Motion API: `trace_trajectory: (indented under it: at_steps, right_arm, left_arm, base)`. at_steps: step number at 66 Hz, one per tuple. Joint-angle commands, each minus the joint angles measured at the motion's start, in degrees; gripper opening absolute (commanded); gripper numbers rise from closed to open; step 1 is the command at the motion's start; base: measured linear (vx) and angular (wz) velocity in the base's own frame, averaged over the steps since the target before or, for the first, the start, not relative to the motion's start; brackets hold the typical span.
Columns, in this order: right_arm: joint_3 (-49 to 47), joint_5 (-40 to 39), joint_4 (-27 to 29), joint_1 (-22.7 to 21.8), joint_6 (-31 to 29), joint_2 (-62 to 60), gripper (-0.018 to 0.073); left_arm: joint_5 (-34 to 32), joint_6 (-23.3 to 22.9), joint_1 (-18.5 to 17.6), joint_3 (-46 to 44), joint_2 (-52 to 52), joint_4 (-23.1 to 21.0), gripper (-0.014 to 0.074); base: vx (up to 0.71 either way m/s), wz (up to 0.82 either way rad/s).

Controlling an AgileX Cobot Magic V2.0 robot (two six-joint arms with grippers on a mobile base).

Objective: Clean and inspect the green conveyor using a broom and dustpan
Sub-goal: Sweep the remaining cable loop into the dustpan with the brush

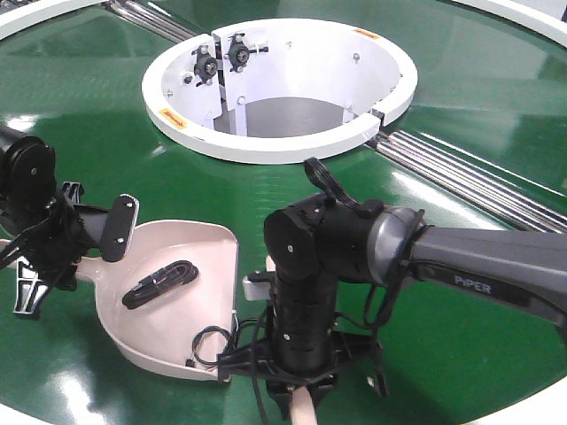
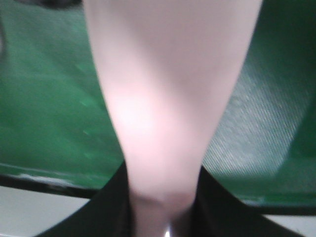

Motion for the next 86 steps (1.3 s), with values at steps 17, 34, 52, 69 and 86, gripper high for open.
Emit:
trace_trajectory:
  at_steps: [17,34,52,69,86]
  right_arm:
    - [-13.92,4.64,7.82,1.31,-5.30,4.93,-0.0001]
    - [-26.53,4.64,9.79,4.14,-9.44,9.46,-0.0001]
    - [-30.57,4.54,6.87,3.76,-10.43,6.43,-0.0001]
    - [-27.09,4.54,1.45,1.78,-10.43,2.05,-0.0001]
    - [-14.49,4.54,-6.75,-2.89,-15.83,-6.45,-0.0001]
  left_arm:
    - [0.21,0.79,-0.43,-1.13,-2.08,-0.38,-0.0006]
    - [0.21,0.79,-0.43,-1.13,-2.08,-0.38,-0.0006]
    - [0.21,0.79,-0.43,-1.13,-2.08,-0.38,-0.0006]
    - [0.21,0.79,-0.43,-1.13,-2.08,-0.38,-0.0006]
    - [0.21,0.79,-0.43,-1.13,-2.08,-0.38,-0.0006]
  base:
    - [0.00,0.00]
    - [0.00,0.00]
    - [0.00,0.00]
    - [0.00,0.00]
    - [0.00,0.00]
